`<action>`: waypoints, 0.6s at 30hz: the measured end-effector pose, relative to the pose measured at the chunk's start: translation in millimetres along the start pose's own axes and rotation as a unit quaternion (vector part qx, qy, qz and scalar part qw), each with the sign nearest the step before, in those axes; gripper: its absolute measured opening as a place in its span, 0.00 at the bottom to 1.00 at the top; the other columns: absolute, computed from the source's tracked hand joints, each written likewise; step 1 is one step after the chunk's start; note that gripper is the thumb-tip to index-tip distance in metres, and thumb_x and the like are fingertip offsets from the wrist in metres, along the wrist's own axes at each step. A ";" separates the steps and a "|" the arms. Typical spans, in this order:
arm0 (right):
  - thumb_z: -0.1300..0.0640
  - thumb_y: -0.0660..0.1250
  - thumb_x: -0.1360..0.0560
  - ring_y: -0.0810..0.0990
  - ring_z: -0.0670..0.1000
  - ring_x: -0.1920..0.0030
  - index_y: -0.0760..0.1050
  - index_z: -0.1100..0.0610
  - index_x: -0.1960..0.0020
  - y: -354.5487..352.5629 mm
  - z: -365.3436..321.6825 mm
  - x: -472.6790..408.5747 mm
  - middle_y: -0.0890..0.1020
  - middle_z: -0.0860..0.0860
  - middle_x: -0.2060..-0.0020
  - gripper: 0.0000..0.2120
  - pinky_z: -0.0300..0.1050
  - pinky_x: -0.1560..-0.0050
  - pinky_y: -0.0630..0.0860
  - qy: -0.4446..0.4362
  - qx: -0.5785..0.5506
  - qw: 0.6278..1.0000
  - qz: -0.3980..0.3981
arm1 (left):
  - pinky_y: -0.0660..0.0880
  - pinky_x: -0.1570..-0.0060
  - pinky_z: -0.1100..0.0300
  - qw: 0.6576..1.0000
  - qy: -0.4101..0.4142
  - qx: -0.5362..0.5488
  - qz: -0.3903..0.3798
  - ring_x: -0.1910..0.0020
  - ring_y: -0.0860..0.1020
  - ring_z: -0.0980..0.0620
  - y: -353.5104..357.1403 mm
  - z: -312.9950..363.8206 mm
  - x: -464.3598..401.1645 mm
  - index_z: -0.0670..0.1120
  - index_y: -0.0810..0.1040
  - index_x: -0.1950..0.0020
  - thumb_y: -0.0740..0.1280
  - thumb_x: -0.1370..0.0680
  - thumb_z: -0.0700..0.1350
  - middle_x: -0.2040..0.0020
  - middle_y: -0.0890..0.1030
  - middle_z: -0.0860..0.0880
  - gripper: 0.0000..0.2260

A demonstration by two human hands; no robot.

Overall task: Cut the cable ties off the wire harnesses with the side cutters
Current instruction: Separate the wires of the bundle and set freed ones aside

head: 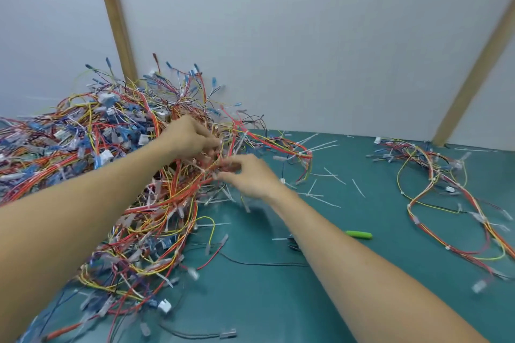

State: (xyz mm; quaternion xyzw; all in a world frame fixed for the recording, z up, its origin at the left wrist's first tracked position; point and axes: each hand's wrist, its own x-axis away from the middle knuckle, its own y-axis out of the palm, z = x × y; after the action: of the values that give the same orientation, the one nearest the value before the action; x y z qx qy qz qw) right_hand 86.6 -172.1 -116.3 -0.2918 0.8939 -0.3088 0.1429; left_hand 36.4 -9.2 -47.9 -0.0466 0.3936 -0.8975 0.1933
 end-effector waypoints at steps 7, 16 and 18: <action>0.61 0.68 0.20 0.76 0.45 0.60 0.85 0.51 0.51 -4.2 4.9 -2.2 0.81 0.46 0.62 0.08 0.41 0.54 0.71 -0.009 -0.076 0.995 0.069 | 0.79 0.61 0.56 0.976 0.014 -0.137 0.166 0.66 0.84 0.50 -6.9 -22.6 -7.3 0.50 0.87 0.56 0.72 0.22 0.53 0.67 0.85 0.53 0.09; 0.52 0.76 0.26 0.75 0.46 0.34 0.75 0.52 0.28 -17.6 3.9 -0.3 0.78 0.48 0.34 0.27 0.43 0.31 0.69 -0.012 -0.099 0.988 0.115 | 0.73 0.66 0.55 0.906 0.216 -0.207 0.298 0.63 0.80 0.42 -3.1 0.6 1.6 0.48 0.81 0.54 0.65 0.19 0.52 0.64 0.83 0.48 0.10; 0.47 0.76 0.25 0.72 0.44 0.30 0.69 0.47 0.22 -21.1 -5.4 -1.6 0.75 0.44 0.29 0.34 0.41 0.31 0.70 -0.018 -0.178 0.982 0.062 | 0.76 0.62 0.52 0.910 0.231 -0.183 0.292 0.59 0.81 0.42 -7.4 9.9 2.7 0.49 0.82 0.52 0.66 0.19 0.52 0.60 0.84 0.48 0.09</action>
State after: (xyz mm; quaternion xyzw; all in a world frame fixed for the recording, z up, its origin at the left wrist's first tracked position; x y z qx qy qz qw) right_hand 94.6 -182.1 -98.6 -0.2621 0.9482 -0.1301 0.1239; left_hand 33.9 -12.5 -36.0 0.2446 0.5809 -0.6988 0.3384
